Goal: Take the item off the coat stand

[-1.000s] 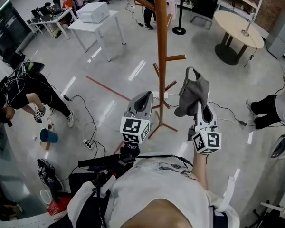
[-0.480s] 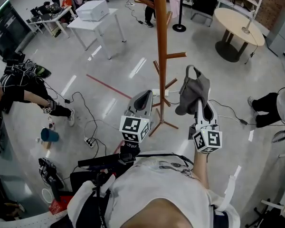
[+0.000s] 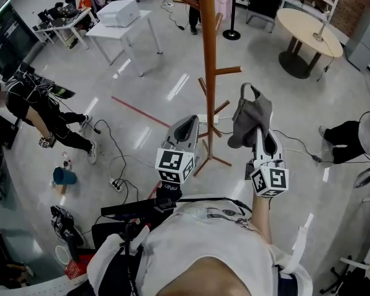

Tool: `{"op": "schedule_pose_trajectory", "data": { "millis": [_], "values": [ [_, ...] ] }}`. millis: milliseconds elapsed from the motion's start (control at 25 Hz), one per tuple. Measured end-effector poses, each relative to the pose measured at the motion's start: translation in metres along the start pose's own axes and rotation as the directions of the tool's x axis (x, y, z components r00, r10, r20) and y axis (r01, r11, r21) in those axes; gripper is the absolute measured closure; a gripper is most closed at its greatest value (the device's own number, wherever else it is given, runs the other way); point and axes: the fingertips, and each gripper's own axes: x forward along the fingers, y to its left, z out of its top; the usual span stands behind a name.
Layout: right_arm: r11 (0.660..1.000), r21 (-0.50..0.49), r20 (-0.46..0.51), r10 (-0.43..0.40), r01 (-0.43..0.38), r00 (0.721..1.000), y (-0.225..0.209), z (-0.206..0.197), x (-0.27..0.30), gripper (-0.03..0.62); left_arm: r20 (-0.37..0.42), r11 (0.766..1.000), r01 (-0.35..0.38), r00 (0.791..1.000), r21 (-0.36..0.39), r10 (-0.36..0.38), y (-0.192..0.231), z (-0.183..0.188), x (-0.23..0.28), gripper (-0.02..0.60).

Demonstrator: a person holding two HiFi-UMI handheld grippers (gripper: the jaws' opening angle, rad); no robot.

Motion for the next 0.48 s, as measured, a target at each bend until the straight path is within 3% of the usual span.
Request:
{"op": "schedule_pose_trajectory", "data": {
  "millis": [480],
  "values": [
    [1.000, 0.007, 0.000, -0.002, 0.002, 1.000, -0.0013, 0.0001, -0.0028, 0.545, 0.003, 1.000, 0.009, 1.000, 0.002, -0.009, -0.0037, 0.0003, -0.0005, 0.580]
  ]
}}
